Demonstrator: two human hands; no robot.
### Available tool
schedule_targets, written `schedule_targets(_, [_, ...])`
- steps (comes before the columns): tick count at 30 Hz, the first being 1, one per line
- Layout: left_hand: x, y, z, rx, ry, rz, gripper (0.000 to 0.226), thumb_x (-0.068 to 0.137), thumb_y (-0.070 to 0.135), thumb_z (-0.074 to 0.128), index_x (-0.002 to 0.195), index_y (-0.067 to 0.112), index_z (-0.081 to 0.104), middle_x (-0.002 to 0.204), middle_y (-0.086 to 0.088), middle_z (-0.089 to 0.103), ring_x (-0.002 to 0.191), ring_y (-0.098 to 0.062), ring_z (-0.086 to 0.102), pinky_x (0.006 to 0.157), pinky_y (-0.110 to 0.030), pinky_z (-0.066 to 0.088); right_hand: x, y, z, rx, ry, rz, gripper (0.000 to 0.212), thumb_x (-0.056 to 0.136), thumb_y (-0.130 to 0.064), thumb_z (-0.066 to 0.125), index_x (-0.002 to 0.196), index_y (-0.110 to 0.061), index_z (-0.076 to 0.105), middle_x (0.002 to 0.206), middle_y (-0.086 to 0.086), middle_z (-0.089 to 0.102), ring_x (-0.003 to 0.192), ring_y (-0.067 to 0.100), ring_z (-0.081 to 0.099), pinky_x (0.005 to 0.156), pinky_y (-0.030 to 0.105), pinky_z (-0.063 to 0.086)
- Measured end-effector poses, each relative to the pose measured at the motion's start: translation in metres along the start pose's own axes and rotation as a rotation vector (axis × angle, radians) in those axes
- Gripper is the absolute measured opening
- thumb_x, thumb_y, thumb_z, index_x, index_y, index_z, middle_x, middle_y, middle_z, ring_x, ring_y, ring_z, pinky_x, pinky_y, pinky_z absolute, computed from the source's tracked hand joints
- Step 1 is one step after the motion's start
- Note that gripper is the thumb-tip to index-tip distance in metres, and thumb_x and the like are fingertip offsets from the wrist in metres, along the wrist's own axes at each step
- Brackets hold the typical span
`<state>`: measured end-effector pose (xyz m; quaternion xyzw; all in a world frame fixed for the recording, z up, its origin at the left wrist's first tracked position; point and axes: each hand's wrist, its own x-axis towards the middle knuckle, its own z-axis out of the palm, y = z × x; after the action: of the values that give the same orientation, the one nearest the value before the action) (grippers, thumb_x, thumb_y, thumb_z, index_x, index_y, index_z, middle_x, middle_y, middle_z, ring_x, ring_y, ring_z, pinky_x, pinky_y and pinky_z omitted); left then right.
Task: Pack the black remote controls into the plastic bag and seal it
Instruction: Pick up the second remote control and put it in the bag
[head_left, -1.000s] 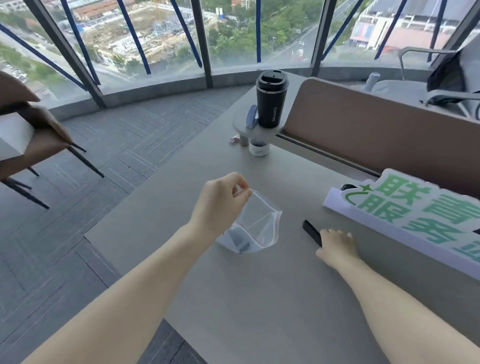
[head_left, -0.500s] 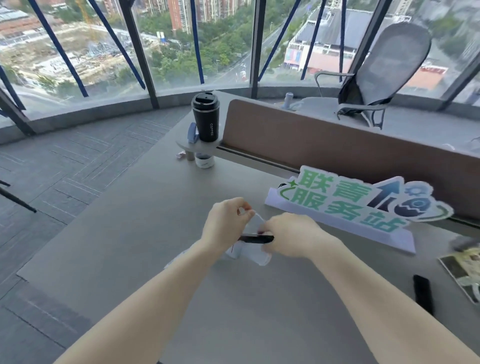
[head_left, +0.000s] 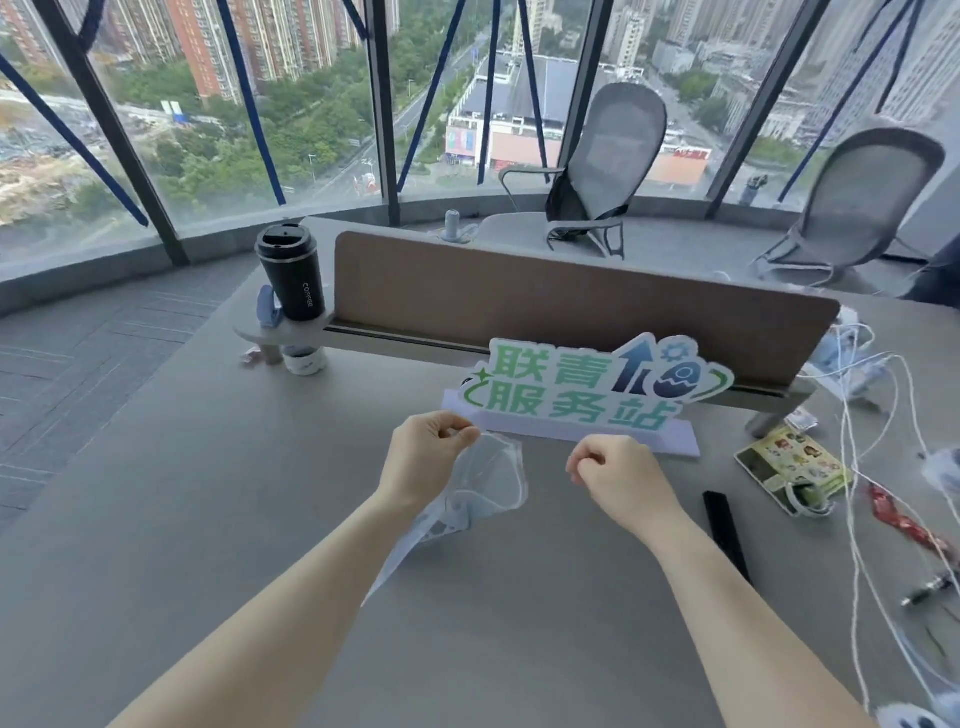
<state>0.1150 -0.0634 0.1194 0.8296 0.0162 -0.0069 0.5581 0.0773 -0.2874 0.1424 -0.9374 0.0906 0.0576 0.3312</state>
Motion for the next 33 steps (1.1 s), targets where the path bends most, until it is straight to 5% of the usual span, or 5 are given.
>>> schedule_targets(7, [0.024, 0.061, 0.072, 0.069, -0.029, 0.129, 0.008, 0.082, 0.021, 0.07, 0.079, 0.015, 0.074, 0.05, 0.011, 0.055, 0.04, 0.001, 0.044, 0.051, -0.016, 0.038, 0.007, 0.192, -0.011, -0.145, -0.006, 0.48, 0.047, 0.092, -0.029, 0.048, 0.137, -0.014, 0.049, 0.135, 0.01, 0.056, 0.112, 0.032, 0.06, 0.09, 0.04, 0.052])
schedule_targets(16, [0.019, 0.087, 0.161, 0.232, 0.006, 0.237, 0.008, 0.083, 0.025, 0.069, 0.084, 0.018, 0.074, 0.053, 0.005, 0.051, 0.043, -0.006, 0.037, 0.045, -0.017, 0.035, 0.031, 0.304, -0.007, -0.282, -0.075, 0.623, 0.076, 0.091, -0.046, 0.058, 0.15, -0.009, 0.027, 0.144, 0.013, 0.046, 0.127, 0.035, 0.049, 0.095, 0.049, 0.051])
schedule_targets(22, [-0.015, 0.074, 0.203, 0.318, -0.085, 0.172, 0.01, 0.083, 0.024, 0.068, 0.082, 0.016, 0.074, 0.063, 0.002, 0.067, 0.049, -0.005, 0.051, 0.054, -0.018, 0.044, 0.028, 0.327, -0.008, -0.11, -0.167, 0.599, 0.033, 0.083, -0.028, 0.059, 0.113, -0.015, 0.052, 0.102, 0.012, 0.068, 0.084, 0.031, 0.067, 0.074, 0.039, 0.056])
schedule_targets(26, [-0.031, 0.068, 0.22, 0.339, -0.143, 0.097, 0.009, 0.082, 0.024, 0.068, 0.078, 0.018, 0.074, 0.064, 0.001, 0.069, 0.053, -0.015, 0.057, 0.058, -0.027, 0.049, 0.01, 0.305, -0.041, 0.499, -0.204, 0.616, 0.017, 0.089, -0.019, 0.056, 0.096, -0.004, 0.058, 0.063, 0.011, 0.059, 0.033, 0.02, 0.046, 0.041, 0.025, 0.043])
schedule_targets(33, [-0.045, 0.063, 0.239, 0.216, -0.098, -0.005, 0.01, 0.08, 0.022, 0.069, 0.075, 0.017, 0.076, 0.06, 0.009, 0.065, 0.057, -0.007, 0.055, 0.058, -0.018, 0.044, -0.061, 0.235, -0.174, 0.572, -0.555, 0.267, 0.023, 0.083, -0.028, 0.058, 0.082, -0.006, 0.066, 0.049, 0.005, 0.043, 0.033, 0.013, 0.028, 0.033, 0.02, 0.022])
